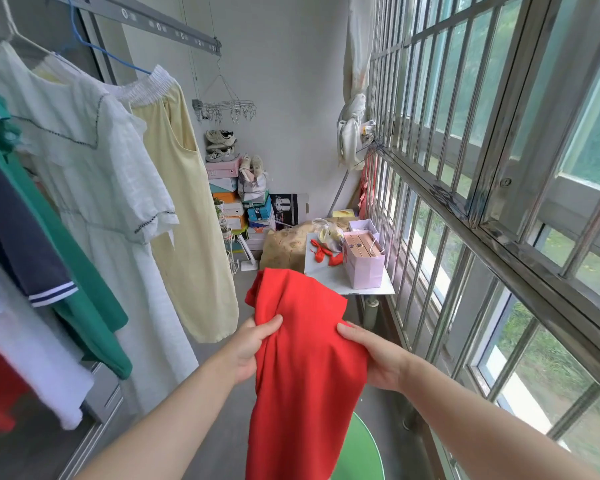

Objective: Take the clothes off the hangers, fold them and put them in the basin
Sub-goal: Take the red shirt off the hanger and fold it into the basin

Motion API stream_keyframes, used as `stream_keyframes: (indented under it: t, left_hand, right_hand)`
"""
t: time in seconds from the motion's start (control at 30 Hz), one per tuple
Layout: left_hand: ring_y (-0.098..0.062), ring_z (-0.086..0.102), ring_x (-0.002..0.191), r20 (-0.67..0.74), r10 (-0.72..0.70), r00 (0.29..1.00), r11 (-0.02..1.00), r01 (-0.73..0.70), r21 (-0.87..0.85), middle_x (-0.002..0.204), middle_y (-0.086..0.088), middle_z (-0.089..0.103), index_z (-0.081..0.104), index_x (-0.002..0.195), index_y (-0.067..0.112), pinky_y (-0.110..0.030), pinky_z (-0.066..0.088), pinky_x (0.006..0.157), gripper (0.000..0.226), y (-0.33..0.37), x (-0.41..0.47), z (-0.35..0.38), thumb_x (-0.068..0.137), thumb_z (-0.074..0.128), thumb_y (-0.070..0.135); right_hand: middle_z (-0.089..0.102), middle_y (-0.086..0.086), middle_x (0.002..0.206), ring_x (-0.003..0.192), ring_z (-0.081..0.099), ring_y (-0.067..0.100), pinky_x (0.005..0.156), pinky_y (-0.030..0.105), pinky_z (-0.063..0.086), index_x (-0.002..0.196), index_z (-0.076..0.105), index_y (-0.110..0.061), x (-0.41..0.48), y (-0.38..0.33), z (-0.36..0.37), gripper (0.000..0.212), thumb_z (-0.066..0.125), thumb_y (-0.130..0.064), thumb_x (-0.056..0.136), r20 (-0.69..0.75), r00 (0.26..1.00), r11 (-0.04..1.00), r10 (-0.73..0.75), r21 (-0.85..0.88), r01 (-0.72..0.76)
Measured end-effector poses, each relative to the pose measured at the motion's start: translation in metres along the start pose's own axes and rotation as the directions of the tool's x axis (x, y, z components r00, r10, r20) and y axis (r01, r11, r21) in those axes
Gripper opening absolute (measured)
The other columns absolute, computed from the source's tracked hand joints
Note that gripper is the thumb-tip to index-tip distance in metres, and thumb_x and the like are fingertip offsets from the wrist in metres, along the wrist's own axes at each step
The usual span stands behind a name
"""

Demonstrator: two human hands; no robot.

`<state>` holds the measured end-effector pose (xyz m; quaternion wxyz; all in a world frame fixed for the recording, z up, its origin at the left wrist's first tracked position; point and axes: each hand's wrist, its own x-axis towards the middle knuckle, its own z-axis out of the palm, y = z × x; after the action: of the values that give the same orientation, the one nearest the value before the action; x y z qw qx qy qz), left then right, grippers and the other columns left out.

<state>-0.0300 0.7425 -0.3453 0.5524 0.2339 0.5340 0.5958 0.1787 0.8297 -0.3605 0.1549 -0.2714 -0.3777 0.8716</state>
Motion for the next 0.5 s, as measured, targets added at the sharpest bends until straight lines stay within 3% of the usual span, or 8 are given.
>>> stream_keyframes:
  t: [0.1,0.23,0.3,0.4,0.5]
  left_hand:
    - [-0.023,0.068,0.083,0.003,-0.019,1.000,1.000,0.019,0.001,0.113,-0.018,0.067,0.055,0.125,0.002,-0.033,0.059,0.073,0.035,-0.001,0.002,-0.004,0.092,0.058,0.012]
    - [-0.026,0.067,0.083,-0.093,-0.091,0.992,0.988,0.102,0.119,0.110,-0.021,0.067,0.056,0.120,-0.001,-0.035,0.059,0.069,0.035,-0.011,0.007,-0.009,0.088,0.065,0.011]
    - [-0.027,0.065,0.085,-0.188,-0.096,0.977,0.971,0.133,0.197,0.107,-0.020,0.066,0.055,0.119,-0.003,-0.042,0.055,0.082,0.042,-0.020,0.007,-0.013,0.083,0.071,0.013]
    - [-0.029,0.062,0.106,-0.267,-0.079,0.961,0.937,0.163,0.308,0.124,-0.016,0.059,0.045,0.129,-0.001,-0.047,0.049,0.097,0.083,-0.034,0.013,-0.024,0.063,0.081,0.036]
    - [-0.027,0.055,0.119,-0.243,-0.044,0.969,0.919,0.134,0.370,0.135,-0.010,0.050,0.036,0.142,0.015,-0.042,0.044,0.103,0.066,-0.037,0.012,-0.026,0.086,0.069,0.021]
  right_hand:
    - [0.068,0.015,0.113,0.091,0.070,0.022,0.090,0.035,0.054,0.109,0.071,-0.004,0.002,0.005,0.003,0.058,0.088,-0.029,0.059,-0.014,0.998,0.994,0.056,0.090,-0.054]
    - [0.068,0.012,0.106,0.078,0.068,0.019,0.073,0.032,0.057,0.127,0.057,-0.006,0.012,0.007,0.005,0.051,0.069,-0.020,0.080,-0.275,0.961,1.000,-0.015,-0.005,0.014]
    - [0.065,0.013,0.114,0.079,0.066,0.017,0.073,0.030,0.056,0.134,0.050,-0.010,0.016,0.010,0.004,0.051,0.066,-0.010,0.086,-0.397,0.912,0.992,-0.099,-0.115,0.057]
    - [0.064,0.014,0.119,0.077,0.067,0.017,0.080,0.031,0.056,0.129,0.055,-0.016,0.014,0.010,0.008,0.048,0.065,-0.001,0.085,-0.290,0.955,0.983,-0.070,-0.183,0.017]
    - [0.067,0.017,0.107,0.087,0.066,0.024,0.094,0.039,0.051,0.124,0.060,-0.011,0.011,0.010,0.009,0.053,0.064,0.015,0.078,-0.172,0.984,0.957,-0.039,-0.291,-0.013]
